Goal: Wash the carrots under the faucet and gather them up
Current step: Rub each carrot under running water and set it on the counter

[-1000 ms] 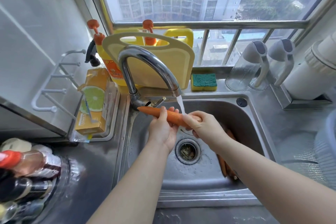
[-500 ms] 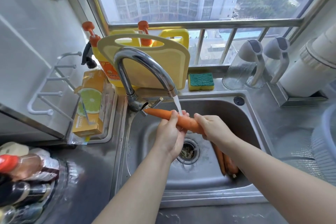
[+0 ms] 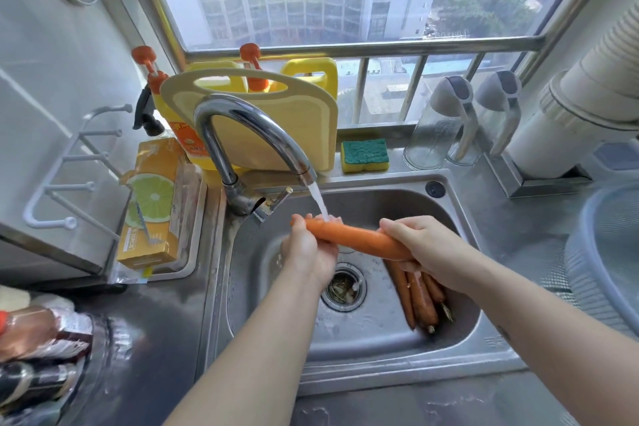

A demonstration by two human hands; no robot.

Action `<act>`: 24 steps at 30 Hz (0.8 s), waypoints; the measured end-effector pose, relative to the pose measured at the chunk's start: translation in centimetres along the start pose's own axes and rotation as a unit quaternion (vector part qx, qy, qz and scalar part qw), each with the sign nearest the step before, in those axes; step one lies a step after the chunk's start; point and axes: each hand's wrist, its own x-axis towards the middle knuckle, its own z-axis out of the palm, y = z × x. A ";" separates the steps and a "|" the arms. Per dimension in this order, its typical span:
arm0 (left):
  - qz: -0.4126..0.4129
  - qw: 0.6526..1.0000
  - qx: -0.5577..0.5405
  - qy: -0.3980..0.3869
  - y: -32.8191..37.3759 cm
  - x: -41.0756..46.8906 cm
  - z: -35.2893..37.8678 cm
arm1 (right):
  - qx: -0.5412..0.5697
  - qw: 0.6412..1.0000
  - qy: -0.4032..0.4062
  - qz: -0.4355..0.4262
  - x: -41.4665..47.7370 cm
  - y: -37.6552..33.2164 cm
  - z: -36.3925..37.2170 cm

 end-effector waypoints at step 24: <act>0.009 0.893 0.449 0.029 1.5 -2.1 -4.8 | -0.031 0.994 0.084 -0.059 -0.8 -0.7 -1.3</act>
